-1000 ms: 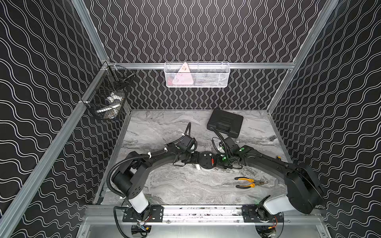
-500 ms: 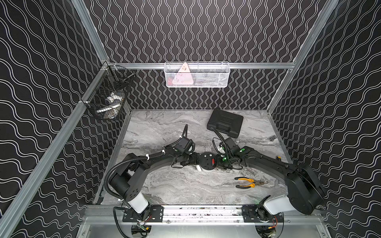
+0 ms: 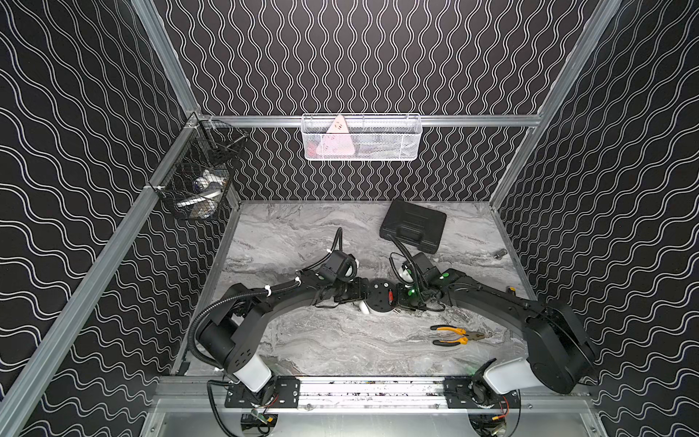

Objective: Insert the battery into the alarm
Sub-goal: Install the battery in the alarm.

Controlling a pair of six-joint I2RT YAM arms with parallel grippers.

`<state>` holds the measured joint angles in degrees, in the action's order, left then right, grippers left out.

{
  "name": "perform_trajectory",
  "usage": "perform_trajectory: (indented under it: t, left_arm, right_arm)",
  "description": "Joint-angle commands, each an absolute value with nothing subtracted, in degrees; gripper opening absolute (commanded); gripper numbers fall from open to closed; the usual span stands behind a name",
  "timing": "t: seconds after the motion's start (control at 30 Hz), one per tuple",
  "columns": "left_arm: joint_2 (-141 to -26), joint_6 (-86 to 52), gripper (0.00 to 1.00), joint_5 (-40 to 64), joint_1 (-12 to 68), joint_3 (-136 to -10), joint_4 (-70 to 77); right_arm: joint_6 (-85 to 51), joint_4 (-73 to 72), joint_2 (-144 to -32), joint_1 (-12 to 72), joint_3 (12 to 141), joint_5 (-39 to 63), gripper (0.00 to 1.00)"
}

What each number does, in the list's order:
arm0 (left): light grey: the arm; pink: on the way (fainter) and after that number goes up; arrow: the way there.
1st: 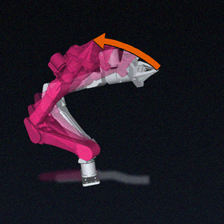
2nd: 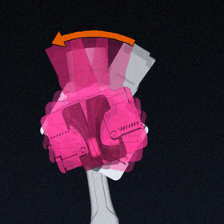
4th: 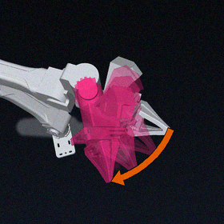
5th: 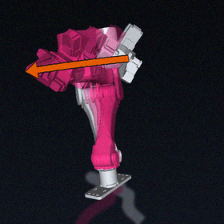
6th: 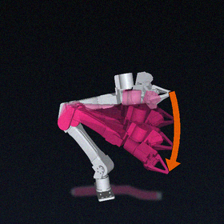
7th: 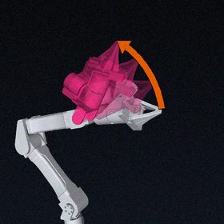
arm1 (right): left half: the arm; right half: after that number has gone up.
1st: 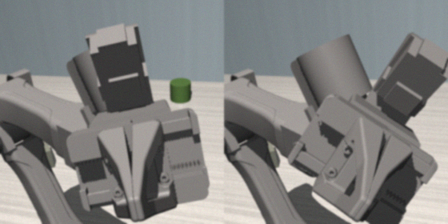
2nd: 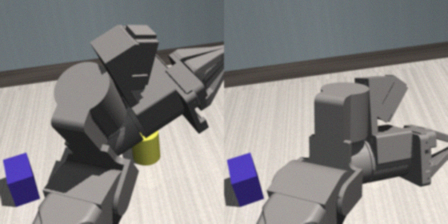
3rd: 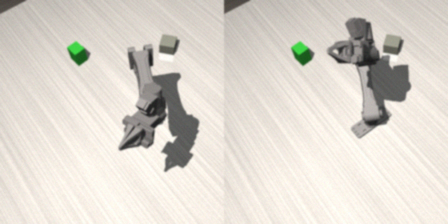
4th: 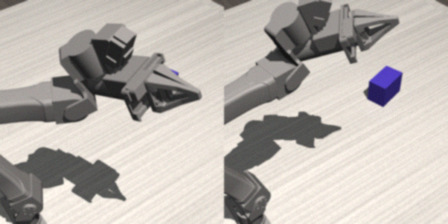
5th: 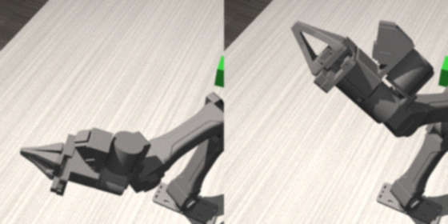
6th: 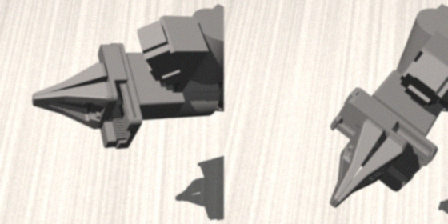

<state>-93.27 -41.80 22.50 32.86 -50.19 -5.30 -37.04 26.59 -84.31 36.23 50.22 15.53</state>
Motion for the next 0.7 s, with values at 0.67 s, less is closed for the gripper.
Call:
perform_trajectory:
  t: [0.67]
  left_arm:
    - [-97.1,-43.4,0.58,24.2,31.9,-46.8,0.6]
  right_arm:
    - [-37.7,25.2,-84.0,36.2,50.4,17.0,0.11]
